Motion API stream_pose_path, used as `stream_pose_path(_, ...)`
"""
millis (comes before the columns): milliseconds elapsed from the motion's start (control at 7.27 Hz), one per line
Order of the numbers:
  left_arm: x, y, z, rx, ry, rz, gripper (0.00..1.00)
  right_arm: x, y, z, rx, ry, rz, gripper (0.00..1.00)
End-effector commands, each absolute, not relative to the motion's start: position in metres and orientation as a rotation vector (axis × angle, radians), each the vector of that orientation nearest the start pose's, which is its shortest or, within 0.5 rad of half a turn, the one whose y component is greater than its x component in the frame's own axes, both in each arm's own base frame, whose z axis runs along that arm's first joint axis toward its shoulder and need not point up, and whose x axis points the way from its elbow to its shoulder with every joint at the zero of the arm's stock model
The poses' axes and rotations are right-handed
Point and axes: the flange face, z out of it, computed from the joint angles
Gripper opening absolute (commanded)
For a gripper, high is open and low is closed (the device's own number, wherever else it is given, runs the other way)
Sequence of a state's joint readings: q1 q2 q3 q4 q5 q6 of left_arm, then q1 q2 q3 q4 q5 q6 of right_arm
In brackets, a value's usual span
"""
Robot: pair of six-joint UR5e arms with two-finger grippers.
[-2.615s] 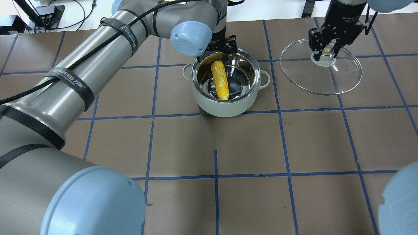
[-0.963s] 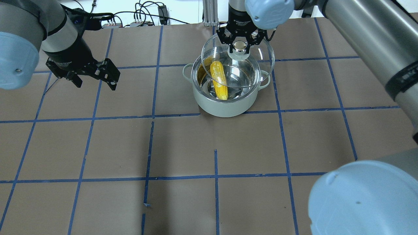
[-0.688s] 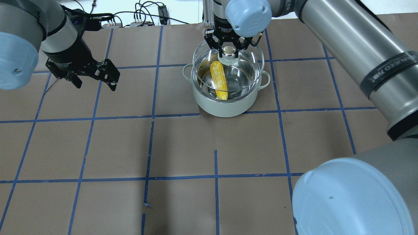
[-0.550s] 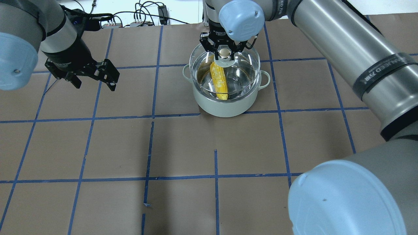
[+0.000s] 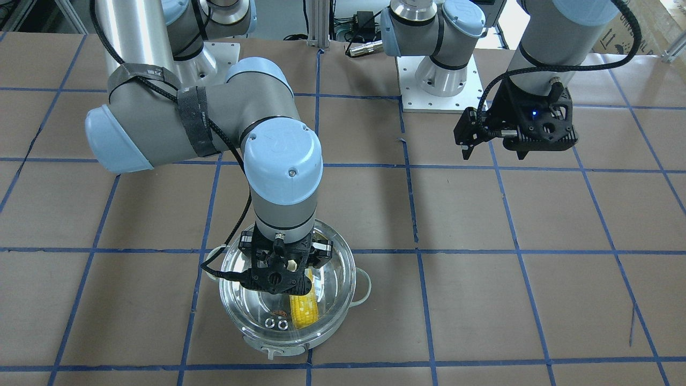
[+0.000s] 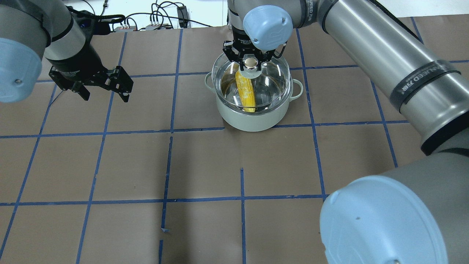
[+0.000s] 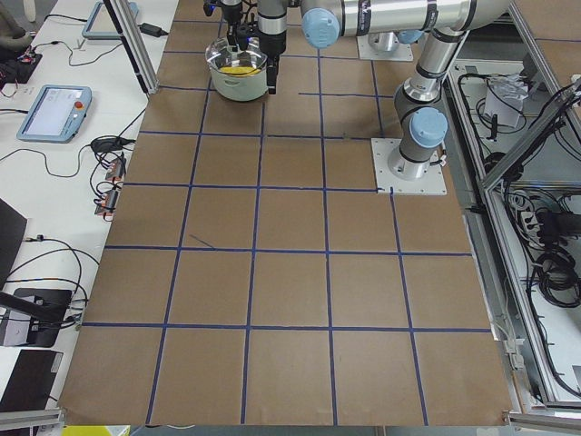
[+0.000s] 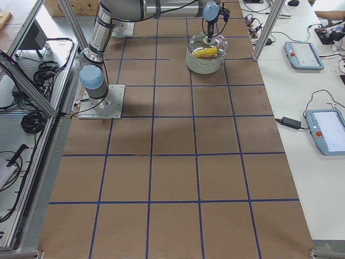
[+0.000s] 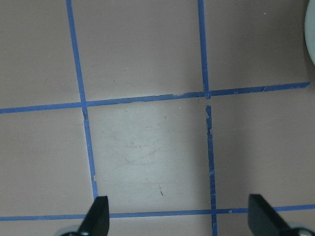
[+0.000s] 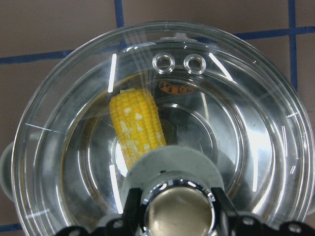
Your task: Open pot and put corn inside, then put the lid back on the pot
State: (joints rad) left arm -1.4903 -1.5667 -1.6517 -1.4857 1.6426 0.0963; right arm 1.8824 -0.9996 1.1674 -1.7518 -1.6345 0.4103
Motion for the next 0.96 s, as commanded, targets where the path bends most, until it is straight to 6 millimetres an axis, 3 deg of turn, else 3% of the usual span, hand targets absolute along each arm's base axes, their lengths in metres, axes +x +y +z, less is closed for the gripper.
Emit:
stream_pose_path(0, -0.0843, -0.5022, 0.4530, -0.014, 3.071, 0.013, 1.00, 0.3382, -0.6355, 0.3442, 0.163, 3.184, -0.075, 0.18)
stream_pose_path(826, -0.0818, -0.5039, 0.4513, -0.021, 3.071, 0.011, 1.00, 0.3373, -0.6367, 0.3509, 0.166, 3.179, -0.099, 0.20)
